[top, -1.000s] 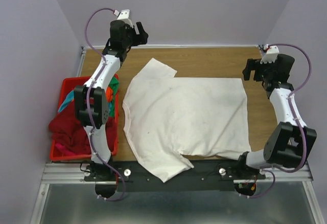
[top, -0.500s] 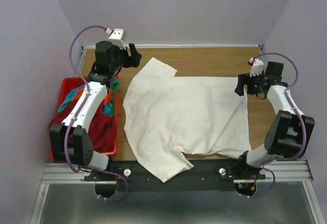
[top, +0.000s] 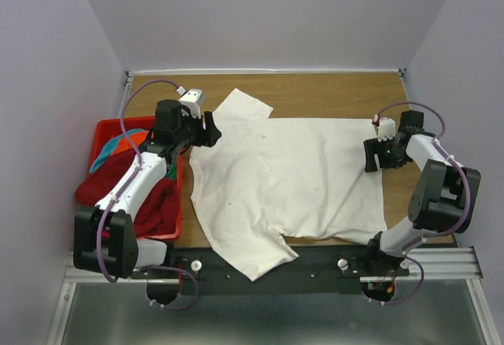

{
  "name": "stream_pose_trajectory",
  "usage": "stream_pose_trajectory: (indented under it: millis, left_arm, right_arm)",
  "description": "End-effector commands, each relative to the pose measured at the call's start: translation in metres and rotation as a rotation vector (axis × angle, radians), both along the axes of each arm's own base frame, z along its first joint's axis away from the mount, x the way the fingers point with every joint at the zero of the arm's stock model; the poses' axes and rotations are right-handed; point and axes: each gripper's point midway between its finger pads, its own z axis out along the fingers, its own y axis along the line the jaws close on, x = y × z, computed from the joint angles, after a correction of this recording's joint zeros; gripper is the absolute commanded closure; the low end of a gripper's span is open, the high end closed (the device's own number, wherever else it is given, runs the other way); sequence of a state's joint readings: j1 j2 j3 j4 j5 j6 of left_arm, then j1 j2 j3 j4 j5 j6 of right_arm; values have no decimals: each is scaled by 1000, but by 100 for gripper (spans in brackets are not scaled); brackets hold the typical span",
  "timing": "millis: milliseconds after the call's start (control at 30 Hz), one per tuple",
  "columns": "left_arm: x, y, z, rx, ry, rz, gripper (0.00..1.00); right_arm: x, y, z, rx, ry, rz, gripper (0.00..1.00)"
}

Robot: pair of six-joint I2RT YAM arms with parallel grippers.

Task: Fold and stack the t-shirts
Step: Flatten the tshirt out

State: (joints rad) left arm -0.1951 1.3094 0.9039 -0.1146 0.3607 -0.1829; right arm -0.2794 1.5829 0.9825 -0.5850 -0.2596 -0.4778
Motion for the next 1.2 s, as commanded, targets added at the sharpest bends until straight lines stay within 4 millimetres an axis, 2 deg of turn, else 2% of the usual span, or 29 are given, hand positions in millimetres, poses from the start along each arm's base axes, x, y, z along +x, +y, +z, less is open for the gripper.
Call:
stream_pose_trajectory:
  millis: [0, 200, 400, 500, 533, 567, 633, 700, 733, 800, 833, 900, 933, 1000, 1033, 1067, 1133, 1167]
  left_arm:
    - [-3, 6, 13, 43, -81, 7, 32]
    - [-1, 9, 24, 49, -115, 20, 31]
    - [-2, 9, 28, 45, -124, 18, 32]
    - [-2, 9, 28, 47, -124, 21, 32]
    - [-3, 9, 28, 48, -125, 20, 32]
    - [-2, 10, 29, 48, -126, 23, 32]
    - [-3, 10, 29, 49, -128, 24, 32]
    - [-2, 11, 30, 49, -131, 26, 32]
    - [-2, 11, 29, 51, -131, 25, 32]
    - [-1, 10, 29, 52, -129, 23, 31]
    - [-1, 10, 28, 51, -127, 24, 32]
    - [-1, 10, 28, 52, -127, 23, 32]
    - [-1, 10, 27, 54, -126, 22, 32]
    - [0, 10, 28, 53, -127, 24, 32]
    - [-1, 10, 27, 54, -126, 22, 32]
    - [-1, 10, 28, 52, -129, 21, 31]
    - [-1, 10, 27, 53, -127, 21, 32]
    - [-1, 9, 26, 52, -126, 16, 32]
  right_arm:
    - [-29, -8, -25, -49, 148, 7, 22]
    - [-35, -3, -35, -13, 201, -4, 27]
    - [-45, 14, -48, 89, 279, 9, 41]
    - [-45, 16, -53, 105, 306, 8, 57]
    - [-46, 11, -57, 78, 322, -1, 75]
    - [-41, 5, -56, 52, 316, -9, 84]
    - [-32, -14, -54, -37, 307, -35, 96]
    - [-9, -36, -44, -133, 243, -64, 99]
    - [-4, -55, -39, -229, 239, -86, 99]
    - [13, -72, -31, -288, 202, -108, 99]
    - [32, -83, -22, -332, 164, -121, 99]
    - [50, -92, -12, -355, 127, -134, 99]
    - [69, -98, 1, -365, 77, -145, 98]
    - [88, -102, 11, -372, 34, -157, 92]
    - [101, -105, 17, -372, 6, -164, 77]
    - [107, -106, 22, -370, -11, -176, 69]
    - [115, -104, 33, -352, -48, -173, 44]
    - [116, -102, 39, -343, -67, -166, 40]
